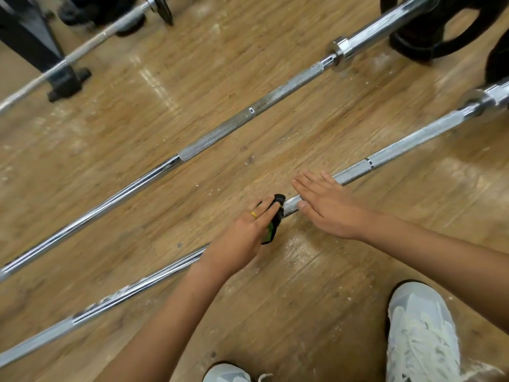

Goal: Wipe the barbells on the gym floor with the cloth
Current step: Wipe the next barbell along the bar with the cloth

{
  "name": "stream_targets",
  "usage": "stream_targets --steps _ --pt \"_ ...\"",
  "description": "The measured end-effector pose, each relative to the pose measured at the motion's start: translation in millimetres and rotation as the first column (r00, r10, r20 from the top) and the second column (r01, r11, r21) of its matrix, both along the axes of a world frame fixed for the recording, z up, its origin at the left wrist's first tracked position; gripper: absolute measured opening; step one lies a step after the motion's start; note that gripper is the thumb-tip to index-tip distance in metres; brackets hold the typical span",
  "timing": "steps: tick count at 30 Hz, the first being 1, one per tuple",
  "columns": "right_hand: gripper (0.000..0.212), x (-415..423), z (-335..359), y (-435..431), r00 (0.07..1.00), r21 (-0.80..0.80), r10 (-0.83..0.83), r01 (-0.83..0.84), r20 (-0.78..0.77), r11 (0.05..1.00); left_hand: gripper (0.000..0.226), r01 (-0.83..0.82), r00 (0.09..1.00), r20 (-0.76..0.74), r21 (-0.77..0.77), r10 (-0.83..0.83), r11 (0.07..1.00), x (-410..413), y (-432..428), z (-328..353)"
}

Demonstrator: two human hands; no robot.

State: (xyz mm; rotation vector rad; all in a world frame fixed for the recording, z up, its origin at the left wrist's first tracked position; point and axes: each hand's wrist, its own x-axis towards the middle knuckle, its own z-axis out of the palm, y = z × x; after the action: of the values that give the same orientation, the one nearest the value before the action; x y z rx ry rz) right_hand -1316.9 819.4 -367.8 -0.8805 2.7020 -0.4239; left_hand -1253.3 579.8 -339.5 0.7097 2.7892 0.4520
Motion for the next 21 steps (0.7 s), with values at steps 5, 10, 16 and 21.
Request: stream_targets --steps 5,10,16,21 --pt "0.087 -1 4 -1 1.0 0.011 0.009 -0.009 -0.009 1.0 0.068 0.139 0.963 -0.223 -0.083 -0.155 0.987 0 -2 -14" --pt "0.086 -2 7 0 1.0 0.009 0.022 -0.022 0.016 1.0 0.058 -0.249 0.962 -0.132 -0.084 0.237 0.965 10 8 -22" --pt "0.084 6 3 -2 1.0 0.034 0.023 -0.022 -0.016 0.999 0.067 -0.211 0.96 -0.225 -0.191 0.166 0.959 5 19 -28" --pt "0.075 11 4 5 0.999 0.035 0.031 -0.031 -0.011 0.999 0.033 -0.373 0.923 -0.161 -0.164 0.349 0.913 16 27 -14"
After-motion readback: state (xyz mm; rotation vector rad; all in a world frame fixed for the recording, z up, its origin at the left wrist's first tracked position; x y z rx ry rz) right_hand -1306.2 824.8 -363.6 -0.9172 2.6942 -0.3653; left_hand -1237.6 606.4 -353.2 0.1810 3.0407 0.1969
